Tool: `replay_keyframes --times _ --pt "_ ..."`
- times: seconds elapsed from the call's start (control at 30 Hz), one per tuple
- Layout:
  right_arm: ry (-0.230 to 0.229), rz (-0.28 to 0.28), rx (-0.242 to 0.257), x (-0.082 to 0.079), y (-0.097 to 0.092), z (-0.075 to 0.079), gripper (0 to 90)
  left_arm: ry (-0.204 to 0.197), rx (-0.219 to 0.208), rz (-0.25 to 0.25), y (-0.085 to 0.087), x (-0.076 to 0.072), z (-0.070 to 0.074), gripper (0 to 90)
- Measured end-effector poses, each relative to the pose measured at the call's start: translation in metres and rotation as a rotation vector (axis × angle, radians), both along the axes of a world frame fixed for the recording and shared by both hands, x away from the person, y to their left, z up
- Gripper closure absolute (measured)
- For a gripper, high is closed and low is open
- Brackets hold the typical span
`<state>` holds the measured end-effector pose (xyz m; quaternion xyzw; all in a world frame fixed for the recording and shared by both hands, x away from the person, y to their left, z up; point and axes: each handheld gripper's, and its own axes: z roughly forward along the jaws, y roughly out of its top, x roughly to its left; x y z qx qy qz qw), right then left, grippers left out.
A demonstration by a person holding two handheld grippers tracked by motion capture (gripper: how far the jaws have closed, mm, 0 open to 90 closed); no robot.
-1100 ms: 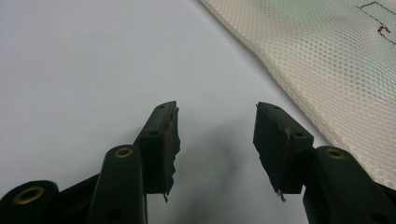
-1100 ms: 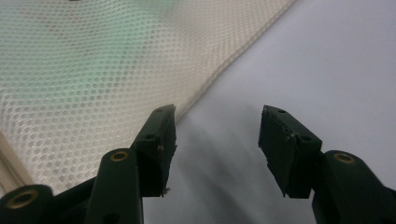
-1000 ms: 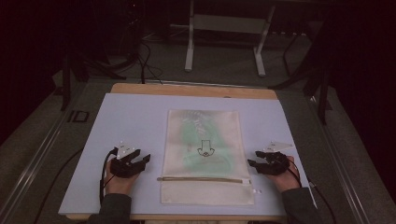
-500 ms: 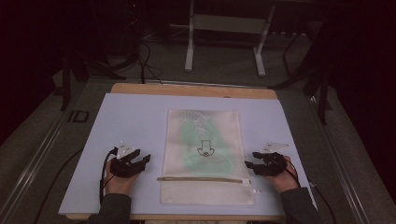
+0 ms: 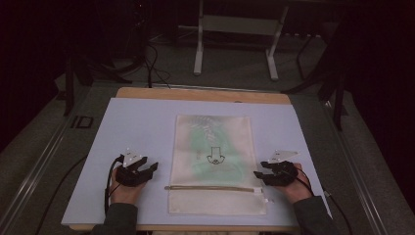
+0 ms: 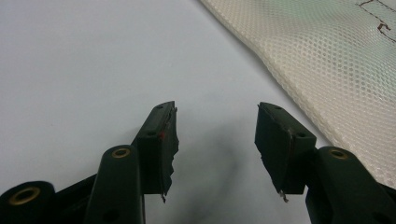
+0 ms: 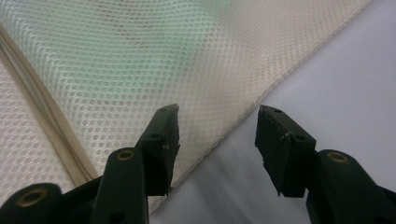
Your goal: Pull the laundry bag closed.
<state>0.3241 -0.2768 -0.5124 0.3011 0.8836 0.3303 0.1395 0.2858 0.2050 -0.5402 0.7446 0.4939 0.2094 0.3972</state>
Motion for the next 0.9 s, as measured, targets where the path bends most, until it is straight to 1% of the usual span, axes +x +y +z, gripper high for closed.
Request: replay_keyframes --times 0.07,0.17,0.23,0.33,0.4,0.5,0.63,0.9 --pt "0.004 0.011 -0.005 0.000 0.001 0.001 49.6 -0.001 0.002 0.000 0.000 0.000 0.000 47.7" --pt "0.006 0.022 -0.030 -0.001 0.002 0.001 49.5 -0.001 0.004 0.000 0.000 0.000 0.000 47.6" --pt "0.009 0.026 -0.037 -0.002 0.002 0.001 49.4 -0.001 0.006 -0.001 0.000 0.000 0.000 47.6" --pt "0.010 0.029 -0.032 -0.003 0.001 0.004 49.1 -0.001 0.008 -0.002 -0.001 0.000 0.000 47.5" --pt "0.005 0.037 -0.037 -0.003 0.002 0.005 48.7 -0.001 0.009 -0.002 -0.001 0.000 0.000 47.5" --pt "0.012 0.047 -0.036 -0.004 0.004 0.008 48.5 -0.001 0.009 -0.003 -0.001 0.000 0.000 47.5" --pt "0.011 0.066 -0.058 -0.004 0.008 0.013 48.5 -0.001 0.009 -0.004 -0.001 0.000 0.000 47.4" --pt "0.005 0.096 -0.079 -0.006 0.015 0.019 47.9 -0.003 0.009 -0.003 -0.001 0.000 0.000 47.2"
